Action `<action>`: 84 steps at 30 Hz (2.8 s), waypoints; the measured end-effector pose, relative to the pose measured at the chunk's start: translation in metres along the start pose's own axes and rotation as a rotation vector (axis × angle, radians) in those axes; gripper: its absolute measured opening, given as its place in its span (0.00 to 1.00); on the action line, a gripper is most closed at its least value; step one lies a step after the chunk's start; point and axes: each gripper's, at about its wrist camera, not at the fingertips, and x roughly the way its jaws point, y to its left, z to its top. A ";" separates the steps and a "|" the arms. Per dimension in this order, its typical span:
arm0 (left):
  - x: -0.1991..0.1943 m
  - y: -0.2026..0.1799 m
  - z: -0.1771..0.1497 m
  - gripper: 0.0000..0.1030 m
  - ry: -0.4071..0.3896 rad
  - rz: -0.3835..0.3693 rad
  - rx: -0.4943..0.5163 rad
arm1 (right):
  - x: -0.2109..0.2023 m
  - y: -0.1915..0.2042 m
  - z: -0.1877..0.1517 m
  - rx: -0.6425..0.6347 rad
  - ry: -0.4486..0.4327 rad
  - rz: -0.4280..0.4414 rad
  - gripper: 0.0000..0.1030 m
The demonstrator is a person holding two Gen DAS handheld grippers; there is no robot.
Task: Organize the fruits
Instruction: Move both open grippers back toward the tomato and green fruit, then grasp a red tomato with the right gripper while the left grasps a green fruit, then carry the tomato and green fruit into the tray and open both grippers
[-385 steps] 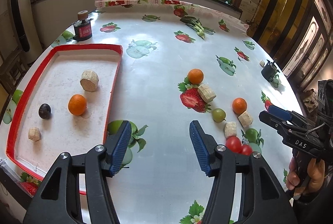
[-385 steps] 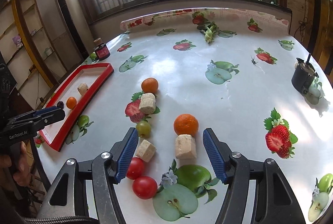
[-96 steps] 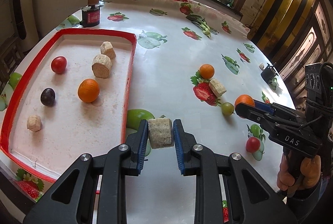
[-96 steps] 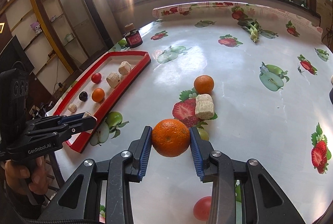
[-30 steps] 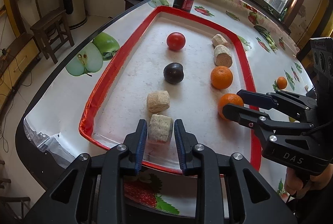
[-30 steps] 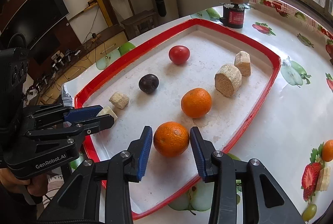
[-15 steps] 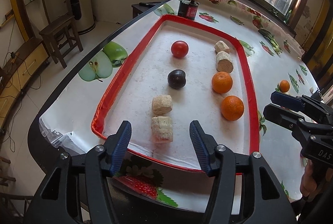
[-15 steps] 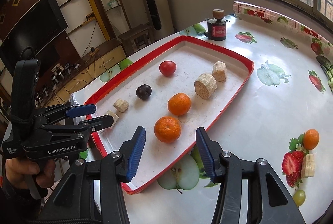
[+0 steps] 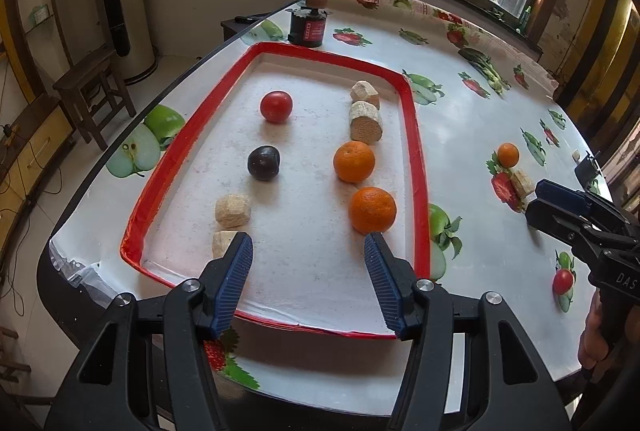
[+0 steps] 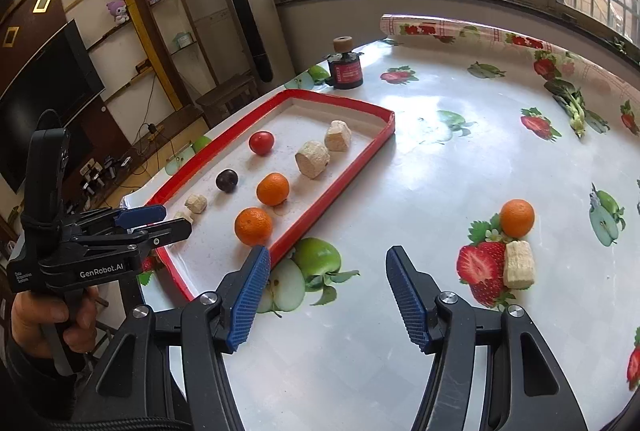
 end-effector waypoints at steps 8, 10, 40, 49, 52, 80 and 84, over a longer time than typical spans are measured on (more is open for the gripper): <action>0.001 -0.035 0.002 0.55 0.006 -0.051 0.053 | -0.027 -0.032 -0.013 0.059 -0.026 -0.056 0.60; 0.001 -0.042 0.002 0.55 0.007 -0.062 0.064 | -0.032 -0.041 -0.017 0.075 -0.028 -0.070 0.60; 0.025 -0.168 0.005 0.55 0.066 -0.243 0.224 | -0.082 -0.107 -0.108 0.241 -0.001 -0.179 0.61; 0.047 -0.209 0.005 0.55 0.113 -0.279 0.285 | -0.058 -0.103 -0.120 0.195 0.093 -0.162 0.41; 0.056 -0.222 0.006 0.55 0.130 -0.286 0.307 | -0.057 -0.104 -0.122 0.186 0.098 -0.149 0.31; 0.067 -0.218 0.002 0.23 0.117 -0.282 0.317 | -0.089 -0.139 -0.104 0.292 -0.019 -0.207 0.31; 0.058 -0.204 0.004 0.23 0.095 -0.265 0.302 | -0.085 -0.132 -0.100 0.275 -0.017 -0.194 0.31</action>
